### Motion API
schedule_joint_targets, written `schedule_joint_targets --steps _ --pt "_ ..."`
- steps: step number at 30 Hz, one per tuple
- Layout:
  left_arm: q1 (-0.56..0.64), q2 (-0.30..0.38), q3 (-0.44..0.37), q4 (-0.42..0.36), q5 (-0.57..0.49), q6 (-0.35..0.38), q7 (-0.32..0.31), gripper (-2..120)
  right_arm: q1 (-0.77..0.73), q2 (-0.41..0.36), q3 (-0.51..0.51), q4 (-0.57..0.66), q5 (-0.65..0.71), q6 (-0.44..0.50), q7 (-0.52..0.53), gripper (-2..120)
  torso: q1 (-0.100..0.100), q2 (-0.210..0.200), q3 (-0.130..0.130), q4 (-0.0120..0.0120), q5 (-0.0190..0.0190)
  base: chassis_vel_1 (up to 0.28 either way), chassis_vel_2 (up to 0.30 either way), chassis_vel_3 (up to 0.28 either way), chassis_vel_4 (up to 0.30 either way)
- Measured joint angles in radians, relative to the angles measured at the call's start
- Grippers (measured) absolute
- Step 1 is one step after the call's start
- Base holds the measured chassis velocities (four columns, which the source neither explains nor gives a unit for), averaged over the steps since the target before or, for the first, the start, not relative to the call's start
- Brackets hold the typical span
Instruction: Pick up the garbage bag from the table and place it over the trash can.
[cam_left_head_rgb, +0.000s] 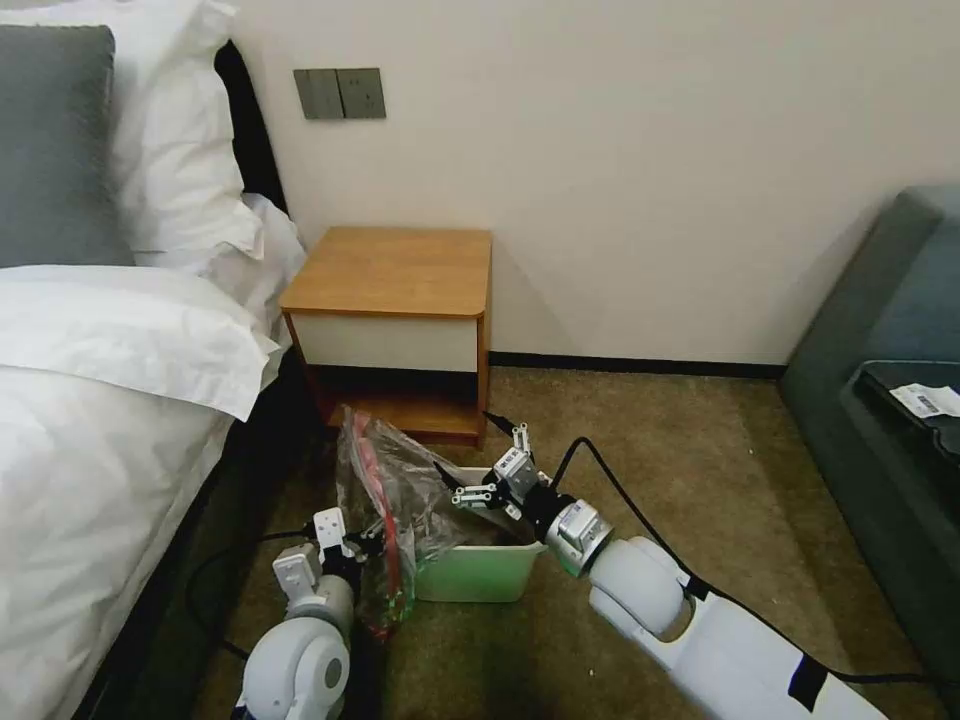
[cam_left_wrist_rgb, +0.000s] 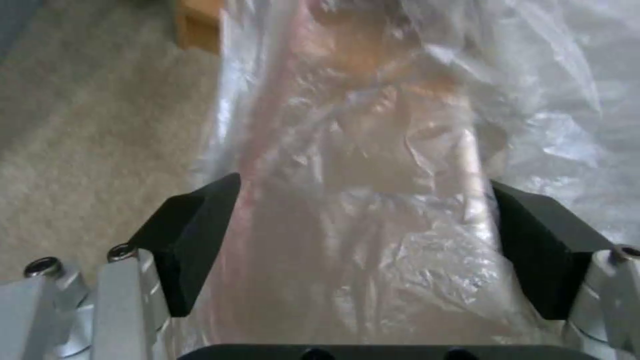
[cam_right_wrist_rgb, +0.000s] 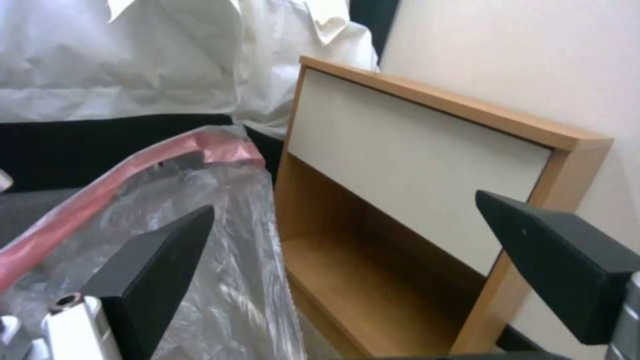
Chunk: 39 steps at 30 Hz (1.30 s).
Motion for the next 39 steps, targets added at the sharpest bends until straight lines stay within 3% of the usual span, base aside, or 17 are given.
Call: schedule_joint_targets --steps 7,12,18,25,32,34,39 --pt "-0.017 -0.006 0.000 -0.009 -0.010 0.099 0.034 81 -0.012 0.000 0.015 0.005 -0.004 0.007 -0.004 100 0.000 0.000 0.000 0.0000 0.0000 0.000 0.000 0.000 0.000" --pt "-0.028 -0.010 0.000 -0.003 -0.003 0.109 0.034 75 -0.021 0.000 0.022 0.005 -0.008 0.013 -0.006 100 0.000 0.000 0.000 0.0000 -0.0002 0.000 0.000 0.000 0.000" --pt "-0.040 -0.011 -0.008 0.007 0.006 0.117 0.035 57 -0.031 -0.002 0.034 0.006 -0.014 0.022 -0.010 100 0.000 0.000 0.000 -0.0001 0.0000 0.000 0.000 0.000 0.000" --pt "-0.046 -0.012 -0.014 0.023 0.004 0.126 0.040 56 -0.032 -0.002 0.037 0.012 -0.015 0.022 -0.011 100 0.000 0.000 0.000 0.0000 0.0003 0.000 0.000 0.000 0.000" --pt "-0.040 -0.010 -0.013 0.039 0.006 0.136 0.090 50 -0.031 -0.004 0.039 0.021 -0.016 0.023 -0.012 100 0.000 0.000 0.000 0.0002 0.0004 0.000 0.000 0.000 0.000" --pt "-0.041 -0.012 -0.007 0.039 0.017 0.174 0.111 34 -0.030 -0.008 0.041 0.025 -0.016 0.023 -0.012 100 0.000 0.001 0.000 0.0001 0.0004 0.000 0.000 0.000 0.000" --pt "-0.041 -0.009 -0.006 0.038 0.021 0.203 0.114 22 -0.032 -0.010 0.042 0.026 -0.016 0.025 -0.012 100 0.000 0.001 0.000 0.0000 0.0004 0.000 0.000 0.000 0.000"
